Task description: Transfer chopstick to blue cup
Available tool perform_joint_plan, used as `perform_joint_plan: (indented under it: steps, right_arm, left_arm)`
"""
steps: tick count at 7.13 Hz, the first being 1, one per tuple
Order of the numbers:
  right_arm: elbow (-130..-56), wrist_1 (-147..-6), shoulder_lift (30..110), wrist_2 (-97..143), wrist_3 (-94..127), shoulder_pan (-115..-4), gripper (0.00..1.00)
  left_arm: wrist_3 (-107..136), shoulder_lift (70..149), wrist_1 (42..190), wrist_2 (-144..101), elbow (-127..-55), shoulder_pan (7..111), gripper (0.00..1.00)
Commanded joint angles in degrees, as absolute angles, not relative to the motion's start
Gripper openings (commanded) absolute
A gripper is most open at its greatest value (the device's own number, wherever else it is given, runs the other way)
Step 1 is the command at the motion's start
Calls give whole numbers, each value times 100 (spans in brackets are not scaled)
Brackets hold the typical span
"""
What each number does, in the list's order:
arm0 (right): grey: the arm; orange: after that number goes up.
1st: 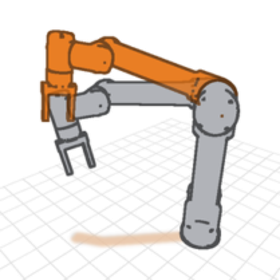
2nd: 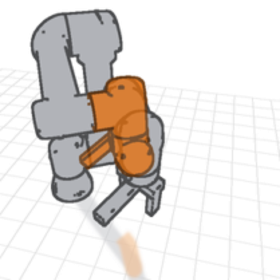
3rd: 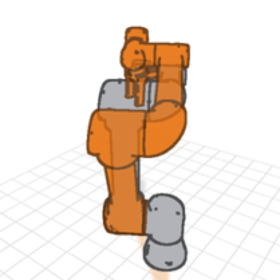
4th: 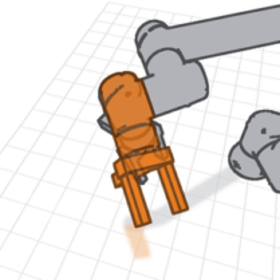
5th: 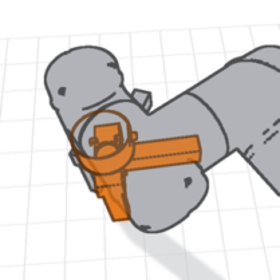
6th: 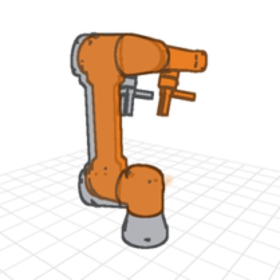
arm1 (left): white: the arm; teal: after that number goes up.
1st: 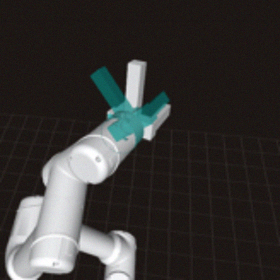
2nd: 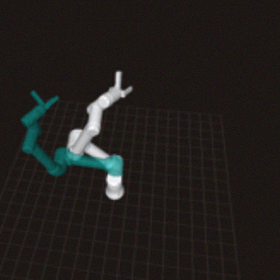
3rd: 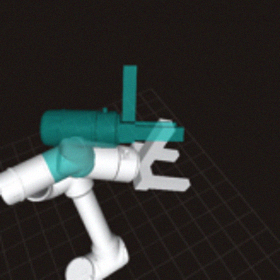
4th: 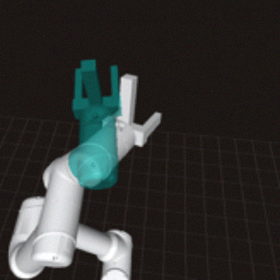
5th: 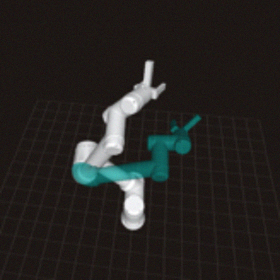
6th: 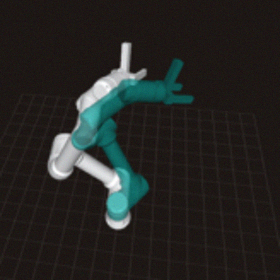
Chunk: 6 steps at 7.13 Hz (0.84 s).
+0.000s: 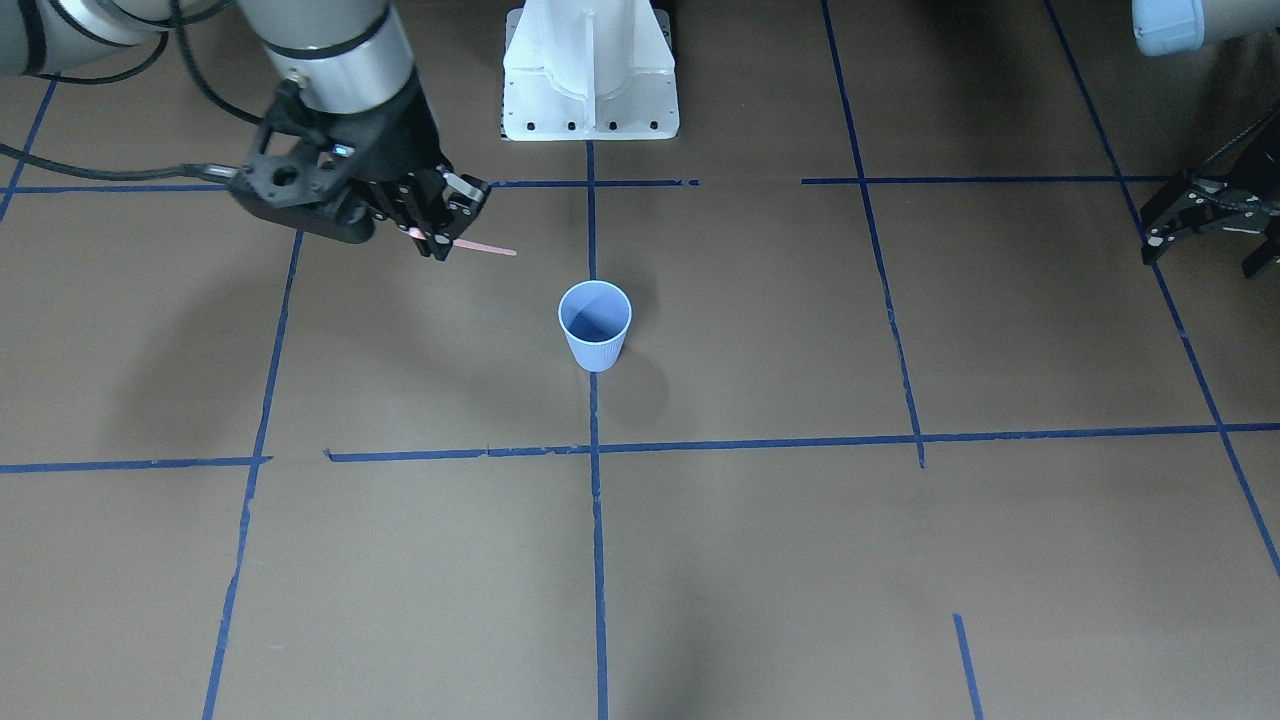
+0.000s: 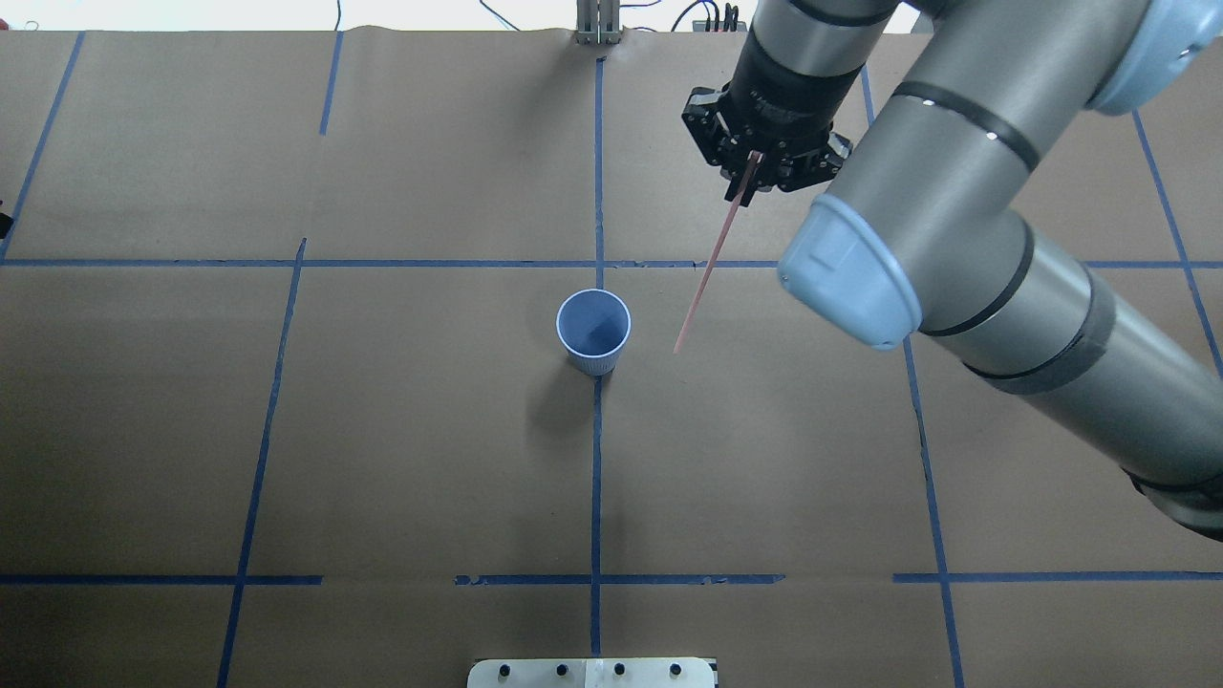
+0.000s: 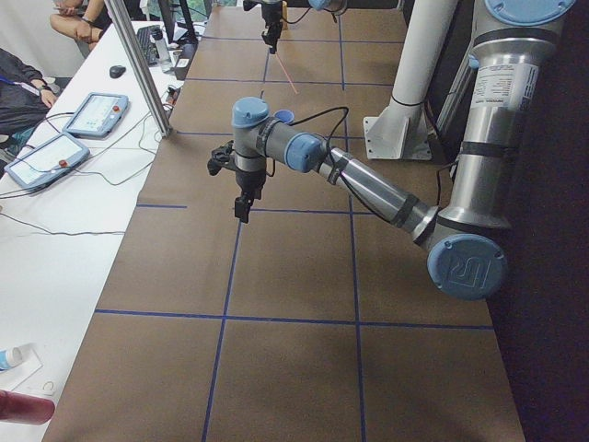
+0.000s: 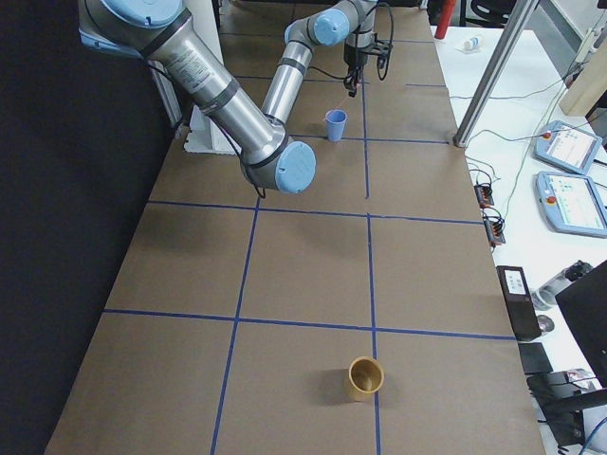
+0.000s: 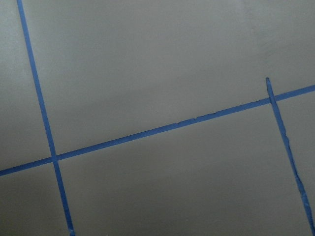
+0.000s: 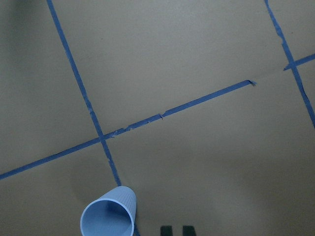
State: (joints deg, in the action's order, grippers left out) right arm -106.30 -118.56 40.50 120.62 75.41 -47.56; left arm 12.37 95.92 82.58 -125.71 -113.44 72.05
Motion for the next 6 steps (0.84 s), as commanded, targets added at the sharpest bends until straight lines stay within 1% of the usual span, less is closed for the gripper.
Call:
perform_joint_plan:
  steps: [1, 3, 4, 6]
  right_arm:
    - [-10321, -11656, 3825, 11944, 7585, -4684, 0]
    - [-9287, -11146, 3151, 11936, 7821, -4676, 0]
    - [-8985, -11145, 2912, 11927, 7831, -4667, 0]
    - [-8904, -11136, 2944, 11639, 7840, -4370, 0]
  left_arm:
    - [1187, 9571, 8331, -12577, -11163, 7216, 100]
    - [1187, 9571, 8341, -12577, -11145, 7225, 100]
    - [1187, 9571, 8341, -12568, -11145, 7225, 100]
    - [1187, 9571, 8332, -12577, -11136, 7216, 100]
